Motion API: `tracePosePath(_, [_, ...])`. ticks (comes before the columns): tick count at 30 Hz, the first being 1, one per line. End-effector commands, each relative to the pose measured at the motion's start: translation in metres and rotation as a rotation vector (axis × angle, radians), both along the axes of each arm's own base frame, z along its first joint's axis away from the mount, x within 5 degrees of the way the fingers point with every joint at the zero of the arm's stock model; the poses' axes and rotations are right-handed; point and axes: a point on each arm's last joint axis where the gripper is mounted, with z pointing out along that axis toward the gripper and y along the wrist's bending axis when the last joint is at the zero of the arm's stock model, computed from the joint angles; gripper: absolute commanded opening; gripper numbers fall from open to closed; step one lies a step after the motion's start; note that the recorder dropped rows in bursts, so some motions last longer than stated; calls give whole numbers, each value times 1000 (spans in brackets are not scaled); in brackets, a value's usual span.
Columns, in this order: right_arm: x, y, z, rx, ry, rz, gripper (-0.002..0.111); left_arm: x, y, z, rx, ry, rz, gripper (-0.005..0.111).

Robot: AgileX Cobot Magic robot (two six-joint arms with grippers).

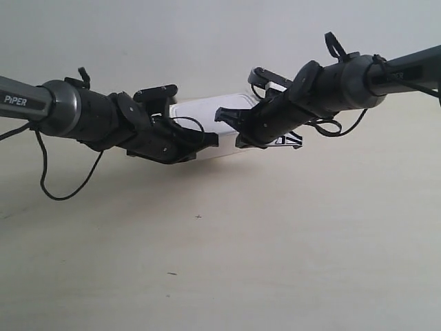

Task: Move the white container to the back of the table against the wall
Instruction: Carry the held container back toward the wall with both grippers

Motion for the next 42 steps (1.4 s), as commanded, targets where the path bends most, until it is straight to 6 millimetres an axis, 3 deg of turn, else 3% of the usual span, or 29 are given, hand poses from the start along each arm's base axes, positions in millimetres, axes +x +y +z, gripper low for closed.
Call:
tracePosePath(1, [12, -9, 5, 0, -40, -25, 0, 11, 8, 2, 6, -40, 29, 0])
tracePosePath(21, [46, 0, -7, 21, -116, -40, 0, 53, 29, -10, 6, -93, 68, 0])
tracePosePath(26, [53, 2, -7, 28, -135, -40, 0, 63, 27, -11, -6, -103, 61, 0])
tracePosePath(42, [63, -10, -2, 23, -219, -107, 0, 94, 30, -11, -59, -155, 88, 0])
